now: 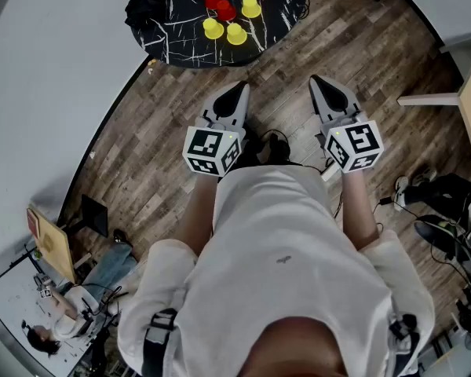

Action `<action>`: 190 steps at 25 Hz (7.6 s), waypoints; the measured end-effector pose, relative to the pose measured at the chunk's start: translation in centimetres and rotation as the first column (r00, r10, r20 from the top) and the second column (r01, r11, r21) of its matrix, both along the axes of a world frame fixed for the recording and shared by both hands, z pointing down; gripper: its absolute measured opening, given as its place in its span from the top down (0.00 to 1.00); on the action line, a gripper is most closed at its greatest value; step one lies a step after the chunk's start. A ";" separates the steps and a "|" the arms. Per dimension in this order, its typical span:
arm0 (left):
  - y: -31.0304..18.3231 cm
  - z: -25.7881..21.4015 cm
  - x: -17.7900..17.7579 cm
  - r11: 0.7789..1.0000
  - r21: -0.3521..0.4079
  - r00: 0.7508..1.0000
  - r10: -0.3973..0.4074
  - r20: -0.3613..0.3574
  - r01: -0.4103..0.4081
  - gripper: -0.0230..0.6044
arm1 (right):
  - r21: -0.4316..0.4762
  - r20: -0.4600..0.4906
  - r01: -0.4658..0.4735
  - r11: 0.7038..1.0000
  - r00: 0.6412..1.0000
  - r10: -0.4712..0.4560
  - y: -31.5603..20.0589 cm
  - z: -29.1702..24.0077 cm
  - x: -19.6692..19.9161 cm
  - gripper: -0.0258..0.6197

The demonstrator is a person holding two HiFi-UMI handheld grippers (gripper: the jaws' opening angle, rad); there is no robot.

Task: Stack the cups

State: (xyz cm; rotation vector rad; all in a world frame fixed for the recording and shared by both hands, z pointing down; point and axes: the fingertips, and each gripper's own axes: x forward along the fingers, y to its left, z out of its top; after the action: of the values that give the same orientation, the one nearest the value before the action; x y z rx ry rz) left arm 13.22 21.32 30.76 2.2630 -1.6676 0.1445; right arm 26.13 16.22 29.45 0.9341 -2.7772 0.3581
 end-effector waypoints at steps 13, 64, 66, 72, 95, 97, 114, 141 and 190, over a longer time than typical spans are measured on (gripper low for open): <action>2.8 -0.6 1.2 1.000 0.024 1.000 0.008 0.019 -0.009 0.95 | 0.019 -0.002 0.026 0.999 1.000 -0.026 3.3 0.1 0.1 0.96; -3.8 2.3 -16.2 1.000 -0.017 0.999 -0.008 0.053 0.009 0.83 | -0.086 -0.093 0.177 0.980 0.978 -0.185 -3.7 3.0 -19.0 0.81; -4.3 2.5 -16.9 1.000 -0.018 0.999 0.003 0.051 -0.002 0.82 | -0.088 -0.100 0.171 0.981 0.979 -0.180 -4.3 3.1 -20.0 0.79; -5.2 2.8 -18.8 0.999 -0.010 0.997 0.045 0.058 -0.044 0.81 | -0.081 -0.135 0.144 0.986 0.979 -0.154 -5.5 3.2 -22.8 0.75; -6.0 6.9 -20.5 0.983 -0.082 0.986 0.168 0.013 -0.166 0.81 | -0.117 -0.375 0.029 0.993 0.924 -0.071 -9.5 11.1 -24.8 0.68; -6.3 7.0 -20.5 0.981 -0.087 0.985 0.173 0.009 -0.172 0.81 | -0.123 -0.384 0.025 0.992 0.921 -0.071 -10.2 12.0 -25.0 0.68; -10.9 8.3 -18.6 0.954 -0.186 0.971 0.241 0.010 -0.235 0.81 | -0.218 -0.483 0.009 0.976 0.868 -0.116 -15.7 20.8 -25.8 0.59; -17.1 7.6 -18.2 0.966 -0.219 0.984 0.158 0.081 -0.137 0.81 | -0.269 -0.591 0.185 0.945 0.744 -0.313 -18.7 26.1 -27.0 0.63; -23.7 9.7 -21.9 0.969 -0.152 0.979 0.202 0.028 -0.196 0.81 | -0.295 -0.500 -0.067 0.953 0.861 -0.094 -24.8 22.1 -23.2 0.57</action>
State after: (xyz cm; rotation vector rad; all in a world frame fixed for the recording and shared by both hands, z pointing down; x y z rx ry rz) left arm -8.71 -2.33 40.48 2.3236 -1.3957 0.3556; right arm 2.90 -8.53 51.59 0.7913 -2.1657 0.4448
